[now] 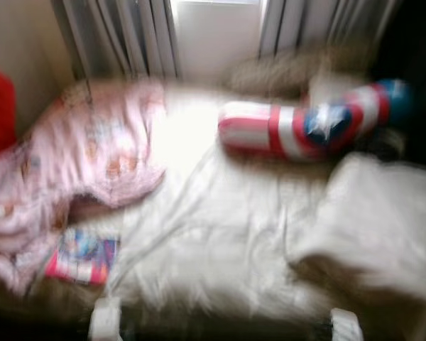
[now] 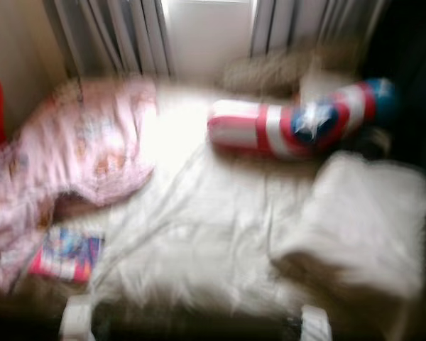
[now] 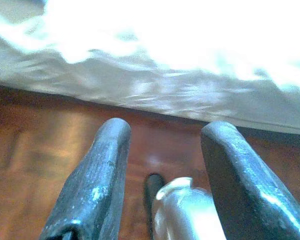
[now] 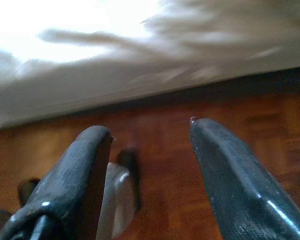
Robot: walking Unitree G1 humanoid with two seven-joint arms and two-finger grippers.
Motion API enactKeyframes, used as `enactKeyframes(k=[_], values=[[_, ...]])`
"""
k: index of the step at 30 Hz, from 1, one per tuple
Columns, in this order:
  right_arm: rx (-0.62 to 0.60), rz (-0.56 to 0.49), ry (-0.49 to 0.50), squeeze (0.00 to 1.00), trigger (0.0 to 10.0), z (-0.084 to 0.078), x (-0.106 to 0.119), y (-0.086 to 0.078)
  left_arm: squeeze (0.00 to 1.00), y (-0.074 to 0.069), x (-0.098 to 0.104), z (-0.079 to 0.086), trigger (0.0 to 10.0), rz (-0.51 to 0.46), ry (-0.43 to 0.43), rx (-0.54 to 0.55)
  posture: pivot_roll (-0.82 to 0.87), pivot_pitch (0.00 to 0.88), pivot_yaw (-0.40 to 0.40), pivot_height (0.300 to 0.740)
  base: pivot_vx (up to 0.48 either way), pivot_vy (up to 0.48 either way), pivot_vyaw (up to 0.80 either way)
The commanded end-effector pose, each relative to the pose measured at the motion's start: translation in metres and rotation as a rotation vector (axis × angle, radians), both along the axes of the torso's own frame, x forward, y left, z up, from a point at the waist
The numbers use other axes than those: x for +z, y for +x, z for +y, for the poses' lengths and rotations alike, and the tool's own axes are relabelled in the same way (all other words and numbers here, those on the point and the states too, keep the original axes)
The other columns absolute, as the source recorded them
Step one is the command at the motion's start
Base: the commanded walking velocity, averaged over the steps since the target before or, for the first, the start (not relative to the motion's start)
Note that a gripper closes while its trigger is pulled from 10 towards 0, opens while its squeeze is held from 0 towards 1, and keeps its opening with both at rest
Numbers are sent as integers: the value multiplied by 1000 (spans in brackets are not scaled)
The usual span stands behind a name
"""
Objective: Clean up the room
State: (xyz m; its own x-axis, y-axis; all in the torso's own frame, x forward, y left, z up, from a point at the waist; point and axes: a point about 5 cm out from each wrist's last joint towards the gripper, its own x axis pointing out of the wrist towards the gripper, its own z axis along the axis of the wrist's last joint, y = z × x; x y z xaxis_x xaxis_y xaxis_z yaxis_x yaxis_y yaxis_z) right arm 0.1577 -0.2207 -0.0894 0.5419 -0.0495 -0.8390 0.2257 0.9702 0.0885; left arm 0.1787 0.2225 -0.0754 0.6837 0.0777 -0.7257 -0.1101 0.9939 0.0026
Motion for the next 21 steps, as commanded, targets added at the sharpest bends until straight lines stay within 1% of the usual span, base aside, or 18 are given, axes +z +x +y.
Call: enactKeyframes(k=[1,2,4,8,10,16,21], values=[[-13,-15,26,0,10000,9,0,4,0,-12,-3,14,10000,41,28,20,99,0,-17,740,0,-322,-781],[-21,-18,28,0,10000,9,0,4,0,-12,-3,14,10000,40,27,20,98,0,-18,740,0,-322,-781],[-11,-21,20,0,10000,9,0,4,0,-11,-3,14,10000,40,26,19,97,0,-18,740,0,-322,0],[-31,-26,21,0,10000,8,0,4,0,-12,-3,12,10000,42,23,19,95,0,-22,740,0,-324,0],[-51,-30,22,0,10000,7,0,4,0,-12,-4,11,10000,45,21,19,93,0,-20,740,0,-324,0],[-48,-30,22,0,10000,8,0,4,0,-16,-6,10,10000,61,20,17,89,0,-16,740,0,-322,0],[-48,-33,29,0,10000,9,0,5,0,-16,-5,12,10000,65,22,23,84,0,-10,740,0,0,0]])
